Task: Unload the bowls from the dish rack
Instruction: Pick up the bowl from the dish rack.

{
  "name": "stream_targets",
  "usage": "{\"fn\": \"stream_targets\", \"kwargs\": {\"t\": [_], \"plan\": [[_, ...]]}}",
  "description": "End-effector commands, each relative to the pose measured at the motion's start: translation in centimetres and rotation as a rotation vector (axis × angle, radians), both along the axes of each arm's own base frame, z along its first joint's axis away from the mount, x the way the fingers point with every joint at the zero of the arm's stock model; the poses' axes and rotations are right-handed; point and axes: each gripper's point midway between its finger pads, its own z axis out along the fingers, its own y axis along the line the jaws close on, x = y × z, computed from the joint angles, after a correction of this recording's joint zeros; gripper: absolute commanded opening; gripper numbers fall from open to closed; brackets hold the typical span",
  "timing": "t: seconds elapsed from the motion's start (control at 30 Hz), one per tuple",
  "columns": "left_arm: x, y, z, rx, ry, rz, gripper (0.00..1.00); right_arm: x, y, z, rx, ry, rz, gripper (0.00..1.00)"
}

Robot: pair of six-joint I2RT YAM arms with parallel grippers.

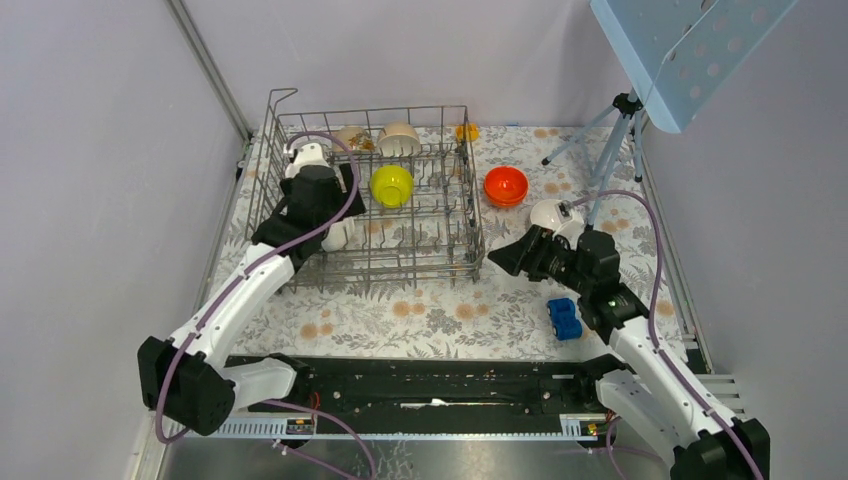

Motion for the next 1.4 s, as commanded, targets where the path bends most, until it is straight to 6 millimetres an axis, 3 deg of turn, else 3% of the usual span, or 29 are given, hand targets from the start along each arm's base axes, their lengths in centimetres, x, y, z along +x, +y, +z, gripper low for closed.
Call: {"fn": "stream_targets", "kwargs": {"t": [0.0, 0.17, 0.5, 0.73, 1.03, 1.37], "plan": [[1.9, 0.2, 0.9, -0.042, -0.096, -0.09, 0.96, 1.5, 1.0, 2.9, 0.055, -0.11, 0.013, 0.76], [3.3, 2.1, -0.4, -0.101, -0.055, -0.095, 0.95, 2.6, 1.7, 2.9, 0.072, -0.114, 0.021, 0.76], [5.1, 4.1, -3.6, -0.177, 0.009, -0.034, 0.78, 4.1, 2.8, 1.6, 0.099, -0.08, 0.04, 0.76], [5.9, 5.3, -6.2, -0.171, 0.065, 0.027, 0.77, 4.2, 2.5, 1.2, 0.069, -0.084, 0.03, 0.76], [5.6, 4.7, -8.6, -0.218, 0.12, 0.003, 0.76, 3.9, 2.6, 1.0, 0.08, -0.065, 0.036, 0.76], [5.0, 2.0, -8.3, -0.367, 0.106, -0.11, 0.66, 3.9, 2.4, 0.2, 0.078, -0.039, 0.02, 0.76]]}}
